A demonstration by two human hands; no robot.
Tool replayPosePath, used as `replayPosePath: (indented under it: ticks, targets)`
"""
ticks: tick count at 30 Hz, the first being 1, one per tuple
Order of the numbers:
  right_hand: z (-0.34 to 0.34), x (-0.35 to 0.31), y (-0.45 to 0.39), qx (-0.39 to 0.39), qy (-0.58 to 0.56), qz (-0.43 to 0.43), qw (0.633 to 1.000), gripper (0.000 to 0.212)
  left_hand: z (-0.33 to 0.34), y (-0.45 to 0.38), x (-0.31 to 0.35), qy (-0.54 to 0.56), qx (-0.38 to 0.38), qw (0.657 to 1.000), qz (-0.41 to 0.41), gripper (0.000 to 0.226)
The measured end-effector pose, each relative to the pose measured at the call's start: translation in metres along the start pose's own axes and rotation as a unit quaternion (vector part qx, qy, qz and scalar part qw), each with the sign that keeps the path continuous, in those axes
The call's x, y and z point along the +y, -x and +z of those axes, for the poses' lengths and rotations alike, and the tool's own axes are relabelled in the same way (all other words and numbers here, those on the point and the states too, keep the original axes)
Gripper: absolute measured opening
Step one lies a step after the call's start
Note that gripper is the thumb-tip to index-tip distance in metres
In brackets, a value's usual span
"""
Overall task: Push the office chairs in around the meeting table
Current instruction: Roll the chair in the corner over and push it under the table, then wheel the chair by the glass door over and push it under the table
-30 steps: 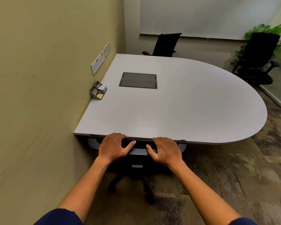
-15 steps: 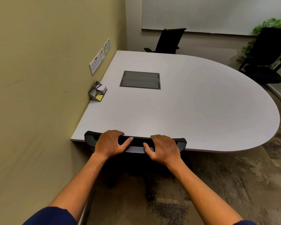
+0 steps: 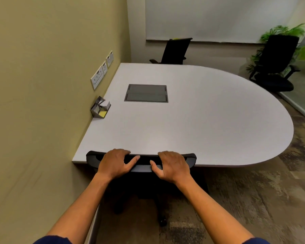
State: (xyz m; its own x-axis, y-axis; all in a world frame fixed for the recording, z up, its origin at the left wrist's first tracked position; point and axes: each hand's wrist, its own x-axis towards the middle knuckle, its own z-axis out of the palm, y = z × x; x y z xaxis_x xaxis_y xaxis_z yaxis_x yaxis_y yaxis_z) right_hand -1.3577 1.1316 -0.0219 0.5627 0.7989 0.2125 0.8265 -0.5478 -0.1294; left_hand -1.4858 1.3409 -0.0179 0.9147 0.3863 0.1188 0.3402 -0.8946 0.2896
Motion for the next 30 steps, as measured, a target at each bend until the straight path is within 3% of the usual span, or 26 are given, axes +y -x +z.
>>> replayPosePath:
  ticks: [4, 8, 12, 15, 18, 30]
  targets:
    - [0.031, -0.008, 0.024, -0.062, 0.001, 0.025, 0.998, 0.071, 0.03, 0.025, -0.006, -0.017, -0.031, 0.999, -0.001, 0.097]
    - [0.003, -0.009, 0.013, -0.047, -0.064, 0.073, 0.994, 0.11, 0.016, 0.019, -0.002, -0.034, 0.001, 0.999, 0.01, 0.101]
    - [-0.02, -0.002, 0.032, 0.004, -0.064, 0.065, 0.996, 0.1, 0.016, 0.044, 0.013, -0.037, 0.012, 0.999, 0.037, 0.092]
    - [-0.042, 0.003, 0.054, -0.002, -0.057, 0.068, 0.996, 0.106, 0.009, 0.064, 0.029, -0.026, 0.015, 0.999, 0.032, 0.095]
    - [-0.073, 0.012, 0.07, 0.024, -0.059, 0.097, 0.993, 0.111, -0.005, 0.065, 0.05, -0.011, 0.038, 0.998, 0.049, 0.1]
    - [-0.19, 0.104, 0.205, 0.124, 0.032, 0.255, 0.958, 0.094, -0.018, 0.048, 0.204, 0.053, 0.05, 0.975, 0.209, 0.104]
